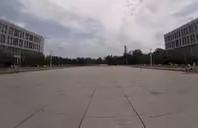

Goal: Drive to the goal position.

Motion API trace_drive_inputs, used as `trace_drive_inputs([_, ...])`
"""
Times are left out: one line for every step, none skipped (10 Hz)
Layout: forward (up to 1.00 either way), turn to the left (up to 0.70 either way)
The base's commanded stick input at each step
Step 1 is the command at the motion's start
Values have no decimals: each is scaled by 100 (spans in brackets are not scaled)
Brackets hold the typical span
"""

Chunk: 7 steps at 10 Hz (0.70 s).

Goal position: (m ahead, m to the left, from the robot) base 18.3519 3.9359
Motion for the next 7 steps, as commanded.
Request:
trace_drive_inputs([70,0])
trace_drive_inputs([70,0])
trace_drive_inputs([70,0])
trace_drive_inputs([70,0])
trace_drive_inputs([70,0])
trace_drive_inputs([70,0])
trace_drive_inputs([70,0])
